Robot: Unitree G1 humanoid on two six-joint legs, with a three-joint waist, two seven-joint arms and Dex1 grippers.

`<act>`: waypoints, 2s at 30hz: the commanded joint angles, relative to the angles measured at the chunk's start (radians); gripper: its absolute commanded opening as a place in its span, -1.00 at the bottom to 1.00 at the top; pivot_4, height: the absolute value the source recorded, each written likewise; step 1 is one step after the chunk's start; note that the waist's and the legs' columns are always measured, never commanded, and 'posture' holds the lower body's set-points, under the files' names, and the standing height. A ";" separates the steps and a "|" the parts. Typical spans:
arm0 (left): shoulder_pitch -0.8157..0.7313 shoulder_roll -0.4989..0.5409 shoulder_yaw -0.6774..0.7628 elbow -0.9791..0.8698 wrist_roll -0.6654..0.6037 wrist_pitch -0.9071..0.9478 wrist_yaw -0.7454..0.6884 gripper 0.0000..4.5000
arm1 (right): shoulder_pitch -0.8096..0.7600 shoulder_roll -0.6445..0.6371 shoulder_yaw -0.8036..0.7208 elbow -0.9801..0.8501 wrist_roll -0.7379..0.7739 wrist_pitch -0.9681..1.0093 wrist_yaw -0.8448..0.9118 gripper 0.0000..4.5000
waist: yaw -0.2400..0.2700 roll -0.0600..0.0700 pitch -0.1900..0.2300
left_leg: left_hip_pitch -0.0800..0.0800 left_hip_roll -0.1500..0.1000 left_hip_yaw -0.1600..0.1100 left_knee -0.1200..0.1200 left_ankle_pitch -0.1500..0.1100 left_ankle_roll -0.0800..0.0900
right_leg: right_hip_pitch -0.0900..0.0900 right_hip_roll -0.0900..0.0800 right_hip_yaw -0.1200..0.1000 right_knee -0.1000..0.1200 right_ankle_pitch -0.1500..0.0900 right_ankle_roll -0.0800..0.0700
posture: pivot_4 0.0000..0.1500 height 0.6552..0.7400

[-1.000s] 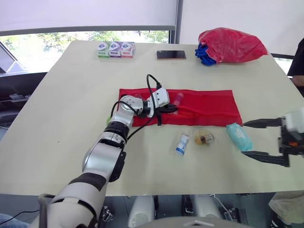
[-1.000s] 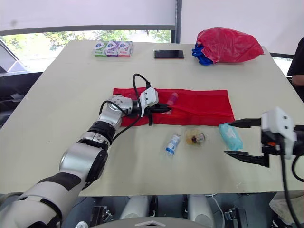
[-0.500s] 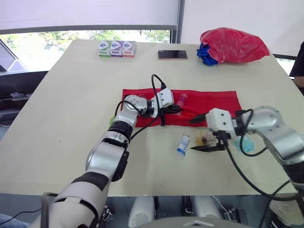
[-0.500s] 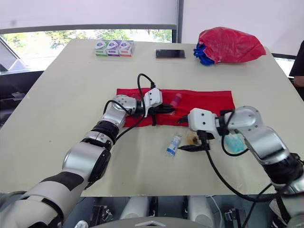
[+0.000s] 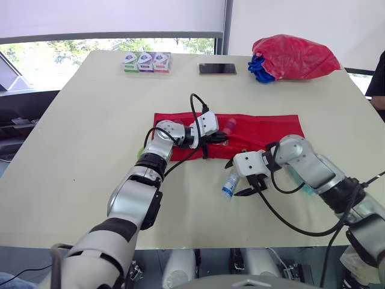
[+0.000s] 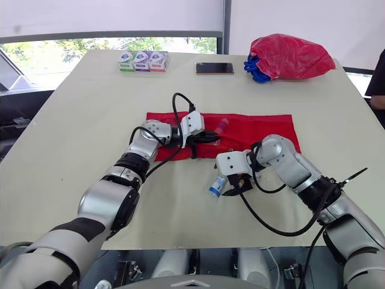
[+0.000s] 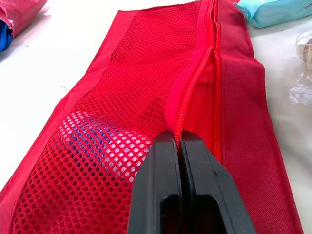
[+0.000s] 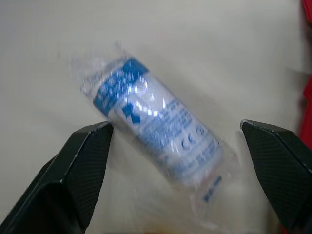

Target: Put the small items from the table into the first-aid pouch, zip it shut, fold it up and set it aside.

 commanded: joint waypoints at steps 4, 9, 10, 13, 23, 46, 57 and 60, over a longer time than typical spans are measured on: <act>-0.006 -0.004 0.012 -0.029 -0.012 -0.004 0.007 -1.00 | 0.011 -0.011 -0.042 -0.141 0.033 0.176 -0.008 -0.44 | 0.001 0.000 0.000 | 0.000 0.000 0.000 0.000 0.000 0.001 | 0.000 0.000 0.000 0.000 0.000 0.000 | 1.00 1.00; -0.009 -0.010 0.012 -0.027 -0.013 -0.003 0.007 -1.00 | 0.026 0.004 -0.073 -0.199 0.045 0.308 -0.076 -0.97 | 0.002 0.000 0.000 | 0.000 0.000 0.000 0.000 0.000 0.001 | 0.000 0.000 0.000 0.000 0.000 0.000 | 1.00 1.00; -0.009 -0.010 0.012 -0.027 -0.013 -0.003 0.007 -1.00 | 0.030 0.015 -0.089 -0.209 0.051 0.336 -0.101 -0.97 | 0.002 0.000 0.000 | 0.000 0.000 0.000 0.000 0.000 0.001 | 0.000 0.000 -0.001 0.000 0.000 0.000 | 1.00 1.00; -0.008 -0.010 0.012 -0.029 -0.014 -0.003 0.005 -1.00 | 0.037 0.041 -0.142 -0.257 0.074 0.458 -0.172 -0.97 | 0.001 0.000 0.000 | 0.000 0.000 0.000 0.000 0.000 0.001 | 0.000 -0.001 0.000 0.000 0.000 0.000 | 1.00 1.00; -0.004 -0.013 0.018 -0.034 -0.025 -0.002 -0.005 -1.00 | 0.082 0.007 -0.294 -0.310 0.072 0.855 -0.435 -0.97 | 0.000 0.000 0.000 | -0.001 -0.001 0.000 0.000 -0.001 0.002 | 0.000 -0.002 -0.001 -0.001 0.000 0.000 | 1.00 1.00; 0.017 -0.056 0.008 -0.054 -0.034 0.002 -0.023 -1.00 | 0.017 0.474 -0.533 -0.113 0.102 0.904 -0.964 -0.29 | -0.002 0.001 -0.001 | -0.001 -0.001 -0.001 0.000 -0.001 0.002 | -0.001 -0.001 0.001 0.000 0.000 0.000 | 1.00 1.00; 0.014 -0.041 0.011 -0.047 -0.031 0.002 -0.018 -1.00 | 0.079 0.257 -0.509 -0.430 0.299 1.093 -0.792 -0.17 | -0.017 0.001 -0.001 | -0.002 0.000 -0.002 -0.001 -0.002 0.003 | -0.001 -0.001 0.000 -0.001 0.000 0.000 | 1.00 1.00; 0.014 -0.041 0.011 -0.046 -0.031 0.002 -0.017 -1.00 | 0.107 0.182 -0.491 -0.458 0.312 1.067 -0.778 -0.28 | -0.019 0.001 -0.001 | -0.002 -0.001 -0.003 -0.001 -0.002 0.003 | -0.001 -0.001 0.000 -0.001 0.000 0.000 | 1.00 1.00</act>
